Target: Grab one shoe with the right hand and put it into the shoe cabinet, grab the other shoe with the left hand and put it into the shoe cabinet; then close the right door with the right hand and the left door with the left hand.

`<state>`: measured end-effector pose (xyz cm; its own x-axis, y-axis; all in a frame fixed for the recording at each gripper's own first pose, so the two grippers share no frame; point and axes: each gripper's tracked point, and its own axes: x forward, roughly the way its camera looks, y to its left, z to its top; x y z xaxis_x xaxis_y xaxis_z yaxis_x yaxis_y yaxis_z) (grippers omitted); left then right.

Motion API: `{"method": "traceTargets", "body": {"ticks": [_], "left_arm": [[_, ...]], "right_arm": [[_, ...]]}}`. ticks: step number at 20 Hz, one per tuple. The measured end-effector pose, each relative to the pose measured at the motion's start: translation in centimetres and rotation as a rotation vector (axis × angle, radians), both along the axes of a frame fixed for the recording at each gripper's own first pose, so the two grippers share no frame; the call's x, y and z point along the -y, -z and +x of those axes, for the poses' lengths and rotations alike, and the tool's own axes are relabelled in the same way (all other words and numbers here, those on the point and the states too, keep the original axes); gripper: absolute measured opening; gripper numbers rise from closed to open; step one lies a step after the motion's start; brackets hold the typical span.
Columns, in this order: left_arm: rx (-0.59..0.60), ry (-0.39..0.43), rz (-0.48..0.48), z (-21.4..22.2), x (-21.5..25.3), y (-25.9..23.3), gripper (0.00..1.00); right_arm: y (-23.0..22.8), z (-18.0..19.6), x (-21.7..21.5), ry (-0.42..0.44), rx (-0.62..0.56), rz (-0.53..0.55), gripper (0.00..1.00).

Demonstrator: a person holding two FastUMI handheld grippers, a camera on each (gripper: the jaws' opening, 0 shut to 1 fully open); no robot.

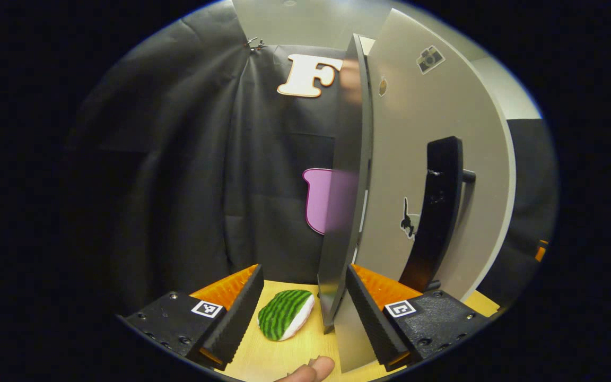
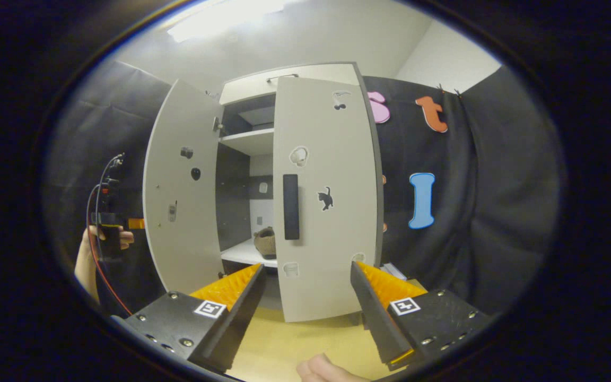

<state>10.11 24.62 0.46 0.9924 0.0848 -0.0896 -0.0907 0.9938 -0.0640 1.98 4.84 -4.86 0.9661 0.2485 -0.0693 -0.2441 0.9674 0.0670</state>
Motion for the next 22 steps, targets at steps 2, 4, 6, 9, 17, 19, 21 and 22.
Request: {"method": "traceTargets", "body": {"ticks": [2, 4, 6, 9, 17, 19, 21, 22], "left_arm": [[0.034, 0.004, -0.002, 0.2, 0.1, -0.9, 0.95], [0.016, 0.014, -0.004, 0.5, 0.7, -0.9, 0.96], [-0.003, 0.036, -0.002, 1.0, 2.0, -0.9, 0.91], [-0.007, 0.063, 0.02, 1.1, 3.9, -0.9, 0.9], [0.008, 0.057, 0.016, 1.7, 7.1, -0.9, 0.95], [0.011, 0.044, 0.029, 1.8, 7.2, -1.1, 0.95], [0.022, 0.04, 0.037, 2.1, 7.6, -1.4, 0.95], [0.024, 0.045, 0.038, 2.1, 8.1, -1.5, 0.95]], "right_arm": [[-0.5, -1.1, 0.0, -0.001, 0.02, 0.027, 0.96], [-0.6, -2.0, 0.1, 0.007, 0.038, 0.002, 0.96], [-0.3, -2.6, -0.7, -0.003, 0.048, -0.031, 1.0], [0.1, -3.4, -2.1, -0.038, 0.053, -0.037, 0.96], [0.3, -5.0, -2.3, -0.007, 0.074, -0.039, 0.97], [0.0, -5.2, -1.7, 0.019, 0.089, -0.034, 0.97], [0.3, -5.4, -1.4, 0.028, 0.091, -0.043, 0.97], [0.4, -5.4, -1.4, 0.027, 0.09, -0.042, 0.96]]}}
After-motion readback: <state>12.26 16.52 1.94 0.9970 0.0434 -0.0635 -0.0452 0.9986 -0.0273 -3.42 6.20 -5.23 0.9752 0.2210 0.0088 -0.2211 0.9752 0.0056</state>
